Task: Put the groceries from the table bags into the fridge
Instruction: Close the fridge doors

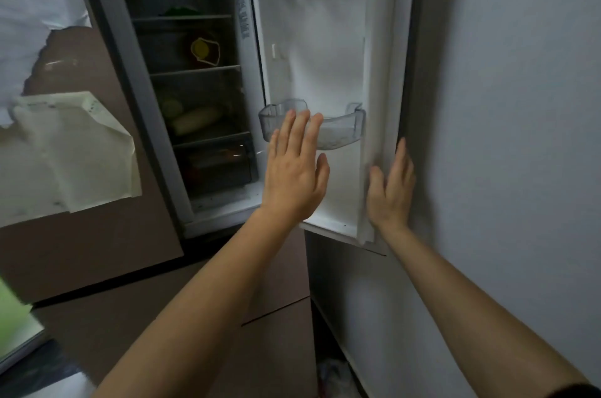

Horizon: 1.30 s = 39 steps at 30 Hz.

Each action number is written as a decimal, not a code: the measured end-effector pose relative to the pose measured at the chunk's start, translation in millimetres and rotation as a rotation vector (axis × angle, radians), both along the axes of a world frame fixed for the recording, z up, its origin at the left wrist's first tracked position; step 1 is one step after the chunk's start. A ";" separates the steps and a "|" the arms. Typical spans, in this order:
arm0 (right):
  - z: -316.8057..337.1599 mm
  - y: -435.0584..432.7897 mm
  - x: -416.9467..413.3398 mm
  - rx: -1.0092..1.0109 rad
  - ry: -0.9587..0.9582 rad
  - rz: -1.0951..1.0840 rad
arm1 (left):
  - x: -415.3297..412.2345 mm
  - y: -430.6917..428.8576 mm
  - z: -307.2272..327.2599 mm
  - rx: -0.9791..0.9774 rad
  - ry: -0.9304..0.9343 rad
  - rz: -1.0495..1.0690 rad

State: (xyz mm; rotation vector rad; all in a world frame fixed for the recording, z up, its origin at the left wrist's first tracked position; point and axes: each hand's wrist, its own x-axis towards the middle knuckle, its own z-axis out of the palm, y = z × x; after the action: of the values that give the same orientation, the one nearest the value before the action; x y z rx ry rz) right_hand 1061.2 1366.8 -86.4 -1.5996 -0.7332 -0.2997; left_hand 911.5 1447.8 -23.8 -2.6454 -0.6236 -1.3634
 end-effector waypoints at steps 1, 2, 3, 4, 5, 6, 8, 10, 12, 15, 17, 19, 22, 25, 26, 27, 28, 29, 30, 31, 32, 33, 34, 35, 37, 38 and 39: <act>-5.0 -1.0 -5.8 0.033 -0.040 -0.028 | -6.7 2.2 -1.6 -0.016 -0.031 -0.003; -9.7 -2.6 -11.7 0.066 -0.083 -0.048 | -15.0 4.9 -2.4 -0.034 -0.063 -0.003; -14.4 -4.4 -16.4 0.094 -0.119 -0.058 | -24.2 8.0 -3.2 -0.052 -0.089 0.000; -17.6 -6.9 -20.6 0.115 -0.140 -0.058 | -33.9 11.3 -3.1 -0.071 -0.106 0.005; -19.2 -9.7 -24.8 0.130 -0.136 -0.048 | -44.4 14.8 -2.6 -0.091 -0.115 0.009; -19.0 -11.6 -29.9 0.135 -0.116 -0.039 | -55.5 18.8 -2.2 -0.112 -0.118 0.014; -18.8 -11.4 -43.3 0.108 -0.097 -0.043 | -78.1 25.7 -0.4 -0.155 -0.116 0.036; -20.8 -7.1 -62.7 0.085 -0.100 -0.011 | -99.3 30.1 -1.0 -0.190 -0.112 0.065; -21.2 -1.0 -85.9 0.083 -0.084 0.051 | -119.0 31.7 -4.1 -0.217 -0.075 0.075; -20.6 7.6 -123.3 0.058 -0.016 0.157 | -148.7 34.5 -12.9 -0.244 0.077 0.065; -21.2 12.5 -145.9 0.024 -0.051 0.165 | -168.4 39.3 -17.9 -0.258 0.211 0.053; -23.5 17.9 -164.9 -0.037 -0.097 0.182 | -186.3 44.9 -21.0 -0.233 0.351 0.077; -24.3 27.5 -185.3 -0.159 -0.170 0.230 | -209.5 52.0 -23.7 -0.206 0.438 0.145; -21.5 43.7 -199.2 -0.252 -0.267 0.261 | -229.1 63.8 -29.3 -0.187 0.469 0.245; -19.9 51.1 -202.6 -0.280 -0.301 0.267 | -235.2 70.5 -31.3 -0.185 0.488 0.283; -18.4 59.6 -205.1 -0.305 -0.329 0.271 | -240.9 78.4 -33.4 -0.183 0.510 0.319; -17.5 68.4 -207.9 -0.326 -0.350 0.279 | -246.9 87.3 -35.7 -0.182 0.533 0.357; -17.8 77.9 -210.9 -0.338 -0.364 0.290 | -252.5 97.2 -38.8 -0.181 0.557 0.399; -18.7 87.3 -214.1 -0.342 -0.375 0.298 | -257.8 107.3 -42.3 -0.184 0.579 0.444; -20.6 97.1 -216.8 -0.340 -0.389 0.300 | -262.4 116.7 -45.7 -0.198 0.595 0.485; -23.1 106.9 -219.0 -0.326 -0.407 0.299 | -266.1 125.7 -49.2 -0.220 0.605 0.517; -26.2 116.7 -220.6 -0.303 -0.423 0.300 | -269.0 134.1 -53.0 -0.242 0.614 0.542; -29.5 127.5 -221.6 -0.281 -0.437 0.298 | -271.4 142.3 -56.6 -0.261 0.631 0.563; -32.2 136.3 -222.5 -0.269 -0.453 0.283 | -274.1 148.5 -60.7 -0.275 0.654 0.580; -37.6 155.9 -222.5 -0.261 -0.486 0.258 | -278.5 161.8 -70.6 -0.291 0.695 0.616; -40.0 164.9 -222.3 -0.263 -0.502 0.255 | -280.1 168.6 -77.6 -0.294 0.697 0.633; -42.2 173.3 -221.7 -0.276 -0.521 0.254 | -280.6 174.4 -85.0 -0.286 0.690 0.645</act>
State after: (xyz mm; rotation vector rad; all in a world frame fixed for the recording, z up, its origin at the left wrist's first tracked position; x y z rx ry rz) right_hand 839.4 1540.0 -128.6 -1.6774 -1.4159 -0.4504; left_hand 630.8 1622.3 -108.8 -2.4881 -1.4347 -0.1824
